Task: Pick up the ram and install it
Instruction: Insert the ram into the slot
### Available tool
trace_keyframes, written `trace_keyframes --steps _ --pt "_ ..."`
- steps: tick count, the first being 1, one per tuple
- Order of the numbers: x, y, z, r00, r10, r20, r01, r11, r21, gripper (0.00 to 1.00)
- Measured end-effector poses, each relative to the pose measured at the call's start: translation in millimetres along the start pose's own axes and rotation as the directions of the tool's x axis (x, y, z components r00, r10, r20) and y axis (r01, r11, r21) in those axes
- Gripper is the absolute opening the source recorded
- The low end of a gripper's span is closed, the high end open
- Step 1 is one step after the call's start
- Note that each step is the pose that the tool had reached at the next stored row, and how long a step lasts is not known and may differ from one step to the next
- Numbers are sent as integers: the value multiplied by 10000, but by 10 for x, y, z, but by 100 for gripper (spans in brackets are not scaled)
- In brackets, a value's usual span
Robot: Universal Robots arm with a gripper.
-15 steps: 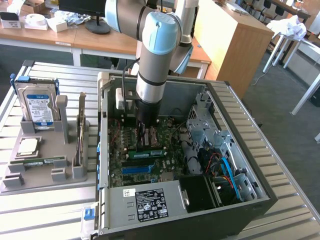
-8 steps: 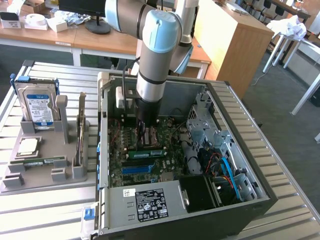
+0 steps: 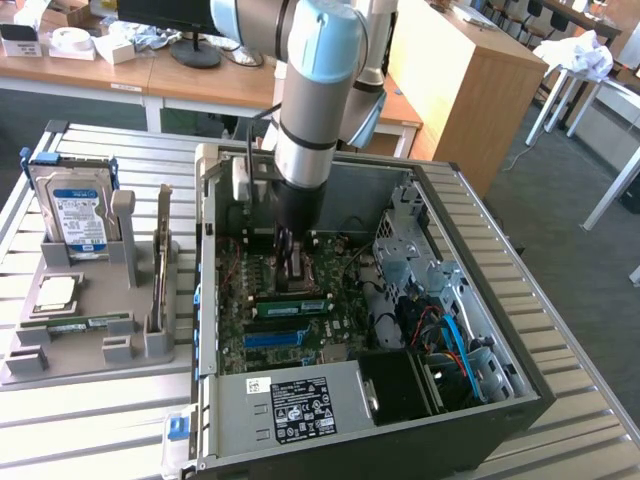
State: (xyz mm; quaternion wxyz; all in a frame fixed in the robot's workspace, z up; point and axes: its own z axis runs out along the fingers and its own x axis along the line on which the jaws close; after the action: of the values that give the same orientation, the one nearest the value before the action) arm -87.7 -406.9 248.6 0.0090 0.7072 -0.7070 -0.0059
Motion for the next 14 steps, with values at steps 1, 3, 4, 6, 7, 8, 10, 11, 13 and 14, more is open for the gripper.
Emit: trace_keyframes --steps 1,3,4,6,7,8,10,11,13,14 --pt "0 1 -33 10000 0 -1 0 10000 0 10" --pt "1 2 -99 10000 -1 -1 1 10000 0 10" --pt "1 3 -131 10000 0 0 0 10000 0 10" --pt "1 4 -195 10000 0 0 0 10000 1 10" --pt "1 5 -229 10000 0 -1 0 10000 0 10" --pt "1 5 -260 10000 0 -1 0 10000 0 10" --pt "1 7 -324 10000 -1 0 1 10000 0 10" --pt "2 7 -355 10000 -1 -1 1 10000 0 10" --pt "2 9 -413 10000 -1 0 1 10000 0 10" --pt "2 9 -442 10000 -1 -1 1 10000 0 10"
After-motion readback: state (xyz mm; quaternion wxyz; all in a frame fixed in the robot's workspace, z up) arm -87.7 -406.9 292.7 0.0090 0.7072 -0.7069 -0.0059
